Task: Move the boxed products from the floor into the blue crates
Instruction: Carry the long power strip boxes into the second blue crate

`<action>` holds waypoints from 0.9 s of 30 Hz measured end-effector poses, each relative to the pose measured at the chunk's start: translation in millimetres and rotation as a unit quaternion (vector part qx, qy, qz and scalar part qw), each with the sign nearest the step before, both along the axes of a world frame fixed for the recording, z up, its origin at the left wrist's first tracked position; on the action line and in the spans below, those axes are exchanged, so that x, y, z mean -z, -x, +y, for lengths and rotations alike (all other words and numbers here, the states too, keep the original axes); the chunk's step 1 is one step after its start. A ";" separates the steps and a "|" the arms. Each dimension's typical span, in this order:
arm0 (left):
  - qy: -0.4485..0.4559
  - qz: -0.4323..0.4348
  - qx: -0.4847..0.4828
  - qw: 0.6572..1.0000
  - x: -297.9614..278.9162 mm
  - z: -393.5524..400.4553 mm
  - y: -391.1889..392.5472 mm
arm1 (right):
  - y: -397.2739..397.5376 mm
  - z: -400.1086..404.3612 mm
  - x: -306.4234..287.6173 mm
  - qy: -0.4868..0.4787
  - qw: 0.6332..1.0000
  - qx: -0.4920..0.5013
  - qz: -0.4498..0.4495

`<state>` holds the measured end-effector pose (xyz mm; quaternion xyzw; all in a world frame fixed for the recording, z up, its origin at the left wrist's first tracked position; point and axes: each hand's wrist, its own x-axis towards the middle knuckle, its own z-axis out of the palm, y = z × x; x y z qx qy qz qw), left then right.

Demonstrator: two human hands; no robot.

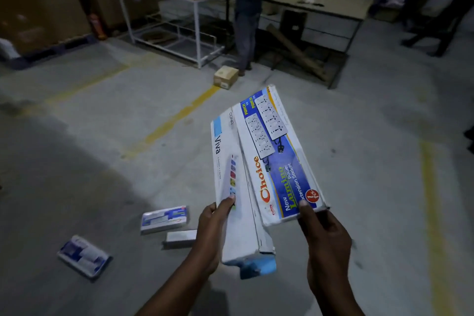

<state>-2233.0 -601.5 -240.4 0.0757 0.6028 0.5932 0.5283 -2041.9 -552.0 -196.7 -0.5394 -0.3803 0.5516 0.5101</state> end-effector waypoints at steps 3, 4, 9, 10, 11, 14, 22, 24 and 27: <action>-0.001 0.013 0.046 0.999 -5.0 27.7 -69.2 | -79.8 11.1 2.0 0.008 0.999 0.041 0.012; -0.002 0.017 0.057 0.998 -7.2 35.1 -94.0 | -106.2 13.5 1.3 0.013 0.998 0.056 0.022; 0.002 -0.014 0.146 0.989 -12.2 66.3 -213.5 | -237.7 17.0 0.9 0.061 0.980 0.146 0.119; 0.006 -0.015 0.163 0.986 -13.8 73.0 -236.4 | -262.9 15.0 2.2 0.068 0.974 0.167 0.138; 0.011 -0.016 0.182 0.983 -15.3 79.6 -259.0 | -287.8 12.5 5.0 0.076 0.966 0.190 0.155; 0.019 -0.043 0.265 0.963 -22.2 100.4 -323.4 | -354.9 3.6 12.5 0.100 0.940 0.252 0.205; 0.066 -0.077 0.492 0.865 -15.1 166.4 -459.4 | -482.4 -14.6 35.8 0.133 0.875 0.373 0.280; 0.078 -0.078 0.533 0.839 -7.6 186.3 -492.5 | -508.6 -12.5 43.0 0.156 0.861 0.397 0.276; 0.109 -0.084 0.580 0.803 0.6 215.8 -548.5 | -550.2 -1.9 49.7 0.176 0.850 0.425 0.258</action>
